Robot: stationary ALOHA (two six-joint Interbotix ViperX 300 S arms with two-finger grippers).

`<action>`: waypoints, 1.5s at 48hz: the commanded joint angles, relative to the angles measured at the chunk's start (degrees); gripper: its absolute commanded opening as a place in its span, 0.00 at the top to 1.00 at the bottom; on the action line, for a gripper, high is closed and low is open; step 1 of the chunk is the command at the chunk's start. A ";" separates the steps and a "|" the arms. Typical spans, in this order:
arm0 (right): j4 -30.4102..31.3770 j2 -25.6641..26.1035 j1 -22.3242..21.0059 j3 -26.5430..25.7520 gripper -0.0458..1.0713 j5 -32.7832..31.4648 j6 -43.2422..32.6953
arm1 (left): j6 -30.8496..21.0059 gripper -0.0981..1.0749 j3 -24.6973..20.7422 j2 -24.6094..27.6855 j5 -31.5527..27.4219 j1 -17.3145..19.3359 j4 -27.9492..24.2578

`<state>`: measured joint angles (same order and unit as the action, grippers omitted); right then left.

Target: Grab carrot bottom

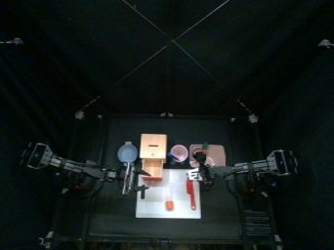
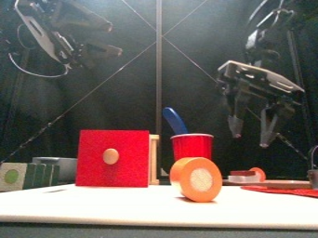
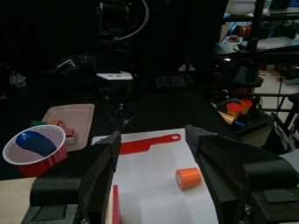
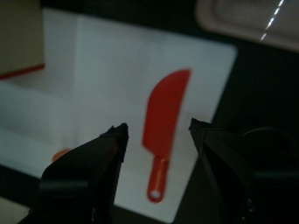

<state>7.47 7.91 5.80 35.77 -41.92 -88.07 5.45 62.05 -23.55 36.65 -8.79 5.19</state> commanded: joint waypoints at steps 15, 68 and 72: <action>-6.94 -15.82 8.09 -18.81 0.15 -0.18 0.00 | 0.09 0.12 0.00 0.00 0.62 0.09 -0.97; -6.33 -29.00 8.79 -28.56 0.28 -6.06 0.00 | 0.09 0.12 0.09 0.09 2.11 -1.23 -2.72; -6.24 -29.00 8.70 -28.56 0.34 -6.50 0.09 | 0.09 0.12 0.09 0.00 2.11 -1.23 -2.72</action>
<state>0.97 -22.32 14.77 7.82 -47.99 -87.98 5.45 62.93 -23.55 38.14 -9.93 2.64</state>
